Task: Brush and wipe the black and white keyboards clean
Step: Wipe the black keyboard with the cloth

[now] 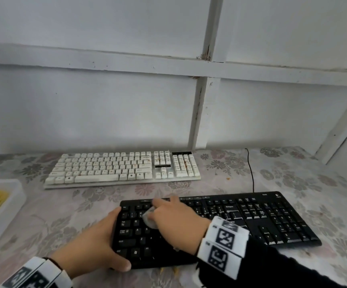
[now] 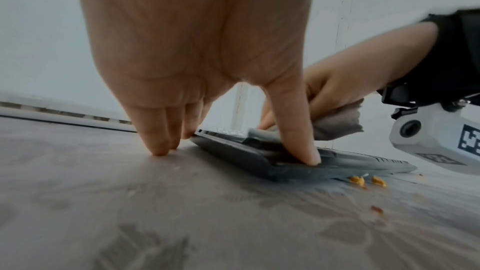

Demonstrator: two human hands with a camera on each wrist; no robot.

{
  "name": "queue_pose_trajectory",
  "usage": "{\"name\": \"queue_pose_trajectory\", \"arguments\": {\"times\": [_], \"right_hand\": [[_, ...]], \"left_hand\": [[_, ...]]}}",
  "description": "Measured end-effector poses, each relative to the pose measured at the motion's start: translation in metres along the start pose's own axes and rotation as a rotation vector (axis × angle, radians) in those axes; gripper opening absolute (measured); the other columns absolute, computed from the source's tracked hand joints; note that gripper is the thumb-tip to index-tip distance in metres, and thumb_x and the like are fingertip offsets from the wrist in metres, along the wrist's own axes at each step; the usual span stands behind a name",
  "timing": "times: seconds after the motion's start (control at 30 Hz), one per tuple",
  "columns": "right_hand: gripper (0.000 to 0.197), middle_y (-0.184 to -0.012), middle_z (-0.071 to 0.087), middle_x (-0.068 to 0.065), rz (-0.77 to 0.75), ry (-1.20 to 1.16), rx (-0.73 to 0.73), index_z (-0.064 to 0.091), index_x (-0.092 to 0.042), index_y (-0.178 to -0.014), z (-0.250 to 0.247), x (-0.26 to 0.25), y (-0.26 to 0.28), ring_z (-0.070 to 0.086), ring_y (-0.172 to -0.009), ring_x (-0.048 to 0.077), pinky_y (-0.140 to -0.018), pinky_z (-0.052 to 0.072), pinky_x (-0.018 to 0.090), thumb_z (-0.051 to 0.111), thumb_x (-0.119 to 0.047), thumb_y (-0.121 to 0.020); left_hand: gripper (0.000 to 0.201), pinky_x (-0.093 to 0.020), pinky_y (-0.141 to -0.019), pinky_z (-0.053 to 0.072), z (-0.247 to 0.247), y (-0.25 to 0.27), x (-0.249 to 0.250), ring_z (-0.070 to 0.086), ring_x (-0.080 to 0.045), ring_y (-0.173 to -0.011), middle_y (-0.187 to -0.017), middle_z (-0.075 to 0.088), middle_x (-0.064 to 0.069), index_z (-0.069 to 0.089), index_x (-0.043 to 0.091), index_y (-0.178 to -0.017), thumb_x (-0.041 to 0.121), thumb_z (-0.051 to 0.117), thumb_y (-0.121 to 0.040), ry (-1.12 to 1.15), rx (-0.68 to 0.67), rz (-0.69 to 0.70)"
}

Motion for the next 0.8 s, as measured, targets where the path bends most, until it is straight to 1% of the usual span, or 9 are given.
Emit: {"name": "queue_pose_trajectory", "arguments": {"times": [0.1, 0.2, 0.3, 0.4, 0.5, 0.6, 0.7, 0.73, 0.8], "right_hand": [[0.027, -0.096, 0.034, 0.005, 0.067, -0.001, -0.025, 0.04, -0.015, -0.073, -0.004, 0.024, 0.017, 0.039, -0.096, 0.029, -0.068, 0.033, 0.038, 0.049, 0.01, -0.079], [0.035, -0.081, 0.031, 0.002, 0.07, 0.051, -0.021, 0.031, -0.017, -0.06, -0.012, 0.03, 0.022, 0.028, -0.064, 0.018, -0.08, 0.034, 0.04, 0.048, 0.006, -0.079], [0.022, -0.102, 0.042, 0.01, -0.023, -0.028, 0.069, 0.041, -0.015, -0.073, -0.023, 0.003, 0.009, 0.038, -0.089, 0.022, -0.095, 0.033, 0.047, 0.047, 0.004, -0.083], [0.017, -0.104, 0.044, 0.01, -0.134, -0.037, 0.085, 0.061, -0.014, -0.086, -0.01, -0.034, -0.018, 0.04, -0.085, 0.022, -0.086, 0.036, 0.043, 0.046, -0.006, -0.091], [0.026, -0.119, 0.042, 0.013, -0.055, -0.044, 0.036, 0.06, -0.005, -0.114, 0.006, -0.038, -0.028, 0.039, -0.107, 0.035, -0.083, 0.039, 0.046, 0.046, -0.007, -0.093], [0.02, -0.113, 0.042, 0.014, -0.015, -0.067, 0.025, 0.058, -0.013, -0.098, 0.007, -0.015, -0.012, 0.037, -0.109, 0.034, -0.081, 0.035, 0.046, 0.046, -0.002, -0.088], [0.031, -0.097, 0.035, 0.007, 0.055, -0.063, 0.007, 0.033, -0.019, -0.063, 0.003, 0.013, 0.005, 0.042, -0.107, 0.036, -0.087, 0.038, 0.046, 0.044, 0.008, -0.074], [0.033, -0.096, 0.033, 0.006, 0.066, -0.071, 0.01, 0.031, -0.02, -0.06, 0.002, 0.02, 0.008, 0.043, -0.103, 0.035, -0.086, 0.039, 0.044, 0.04, 0.01, -0.067], [0.03, -0.099, 0.033, 0.004, 0.06, -0.084, 0.055, 0.046, -0.015, -0.072, 0.003, 0.027, 0.012, 0.037, -0.093, 0.028, -0.071, 0.034, 0.029, 0.037, 0.013, -0.064]], "left_hand": [[0.094, -0.022, -0.096, 0.041, 0.0, 0.002, 0.0, 0.049, 0.007, -0.11, -0.115, 0.053, 0.03, 0.03, 0.058, -0.111, 0.027, 0.085, -0.041, 0.004, 0.005, -0.01], [0.095, -0.015, -0.089, 0.041, 0.0, 0.004, 0.0, 0.05, 0.012, -0.106, -0.112, 0.055, 0.032, 0.03, 0.058, -0.112, 0.023, 0.086, -0.044, 0.004, 0.012, -0.011], [0.097, -0.004, -0.075, 0.041, -0.001, 0.002, 0.0, 0.049, 0.02, -0.1, -0.106, 0.055, 0.039, 0.03, 0.058, -0.113, 0.008, 0.086, -0.05, 0.006, 0.02, -0.018], [0.106, -0.006, -0.066, 0.041, 0.0, -0.001, 0.003, 0.05, 0.012, -0.093, -0.101, 0.05, 0.034, 0.014, 0.056, -0.122, 0.011, 0.083, -0.057, -0.062, 0.008, -0.063], [0.113, -0.008, -0.071, 0.041, -0.001, -0.001, 0.003, 0.049, 0.007, -0.1, -0.113, 0.042, 0.032, 0.008, 0.049, -0.134, 0.021, 0.083, -0.055, -0.088, -0.006, -0.078], [0.098, -0.011, -0.079, 0.043, -0.001, 0.0, 0.002, 0.052, 0.008, -0.105, -0.113, 0.053, 0.028, 0.025, 0.062, -0.11, 0.014, 0.084, -0.049, -0.012, 0.014, -0.026], [0.096, -0.01, -0.083, 0.04, 0.0, 0.001, -0.001, 0.05, 0.011, -0.106, -0.114, 0.054, 0.029, 0.028, 0.061, -0.11, 0.016, 0.085, -0.047, 0.002, 0.022, -0.007], [0.095, -0.01, -0.082, 0.039, 0.0, 0.001, -0.001, 0.049, 0.011, -0.107, -0.114, 0.054, 0.029, 0.029, 0.06, -0.11, 0.017, 0.086, -0.047, 0.011, 0.02, -0.001], [0.094, -0.009, -0.082, 0.038, 0.0, 0.001, -0.001, 0.048, 0.012, -0.107, -0.115, 0.053, 0.03, 0.028, 0.06, -0.11, 0.018, 0.086, -0.048, 0.012, 0.012, 0.005]]}}
Point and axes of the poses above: each hand's wrist, its own y-axis away from the middle knuckle, its own z-axis out of the palm, x = y × z, the point moved 2 cm from there along -y, towards the middle knuckle
